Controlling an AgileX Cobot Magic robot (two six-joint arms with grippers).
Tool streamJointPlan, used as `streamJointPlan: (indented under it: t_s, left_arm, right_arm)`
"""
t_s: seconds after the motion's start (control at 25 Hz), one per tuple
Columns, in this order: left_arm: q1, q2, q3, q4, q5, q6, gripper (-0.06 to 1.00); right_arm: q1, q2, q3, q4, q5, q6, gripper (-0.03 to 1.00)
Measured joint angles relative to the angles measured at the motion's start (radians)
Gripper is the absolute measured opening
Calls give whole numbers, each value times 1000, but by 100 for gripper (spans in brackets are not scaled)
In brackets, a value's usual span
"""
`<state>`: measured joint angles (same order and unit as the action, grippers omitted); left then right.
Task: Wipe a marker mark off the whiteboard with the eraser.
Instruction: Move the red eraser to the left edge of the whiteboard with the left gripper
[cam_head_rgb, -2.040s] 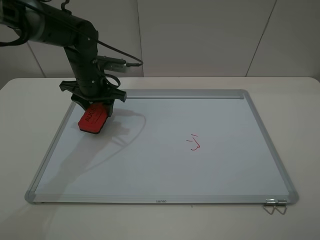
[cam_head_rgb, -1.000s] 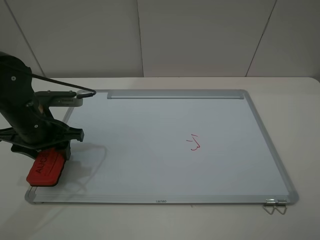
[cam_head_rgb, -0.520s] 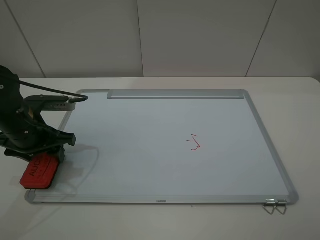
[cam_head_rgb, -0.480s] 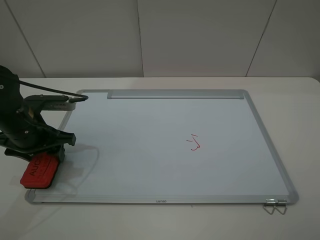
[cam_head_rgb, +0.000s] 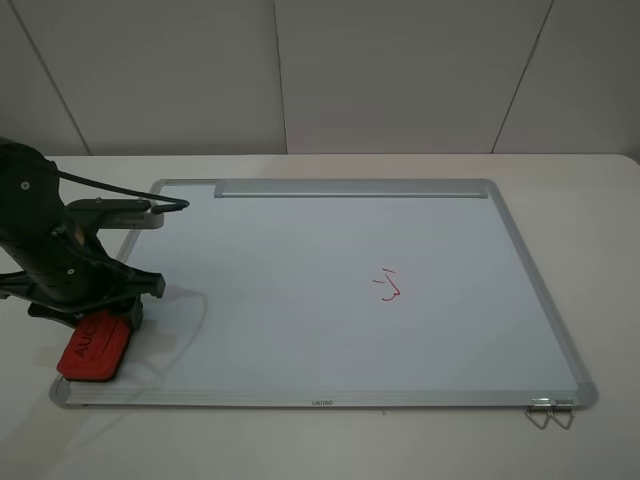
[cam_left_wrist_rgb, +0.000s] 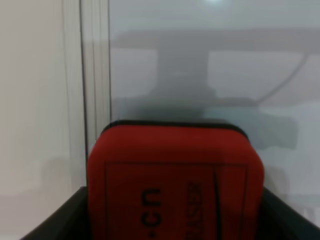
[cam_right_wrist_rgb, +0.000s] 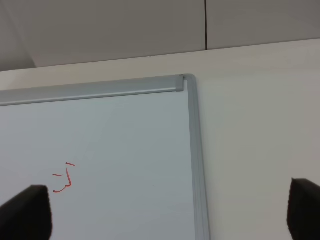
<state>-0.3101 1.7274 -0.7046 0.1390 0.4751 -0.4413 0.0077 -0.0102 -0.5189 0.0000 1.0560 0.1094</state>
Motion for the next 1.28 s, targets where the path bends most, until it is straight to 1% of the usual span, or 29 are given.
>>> streamJointPlan:
  t_s: [0.16, 1.28]
  left_arm:
    - [-1, 0, 0, 0, -22, -5, 59]
    - [-1, 24, 0, -1, -24, -14, 59]
  right_arm:
    - [0, 0, 0, 0, 0, 0, 83]
    - [0, 0, 0, 0, 0, 0, 83]
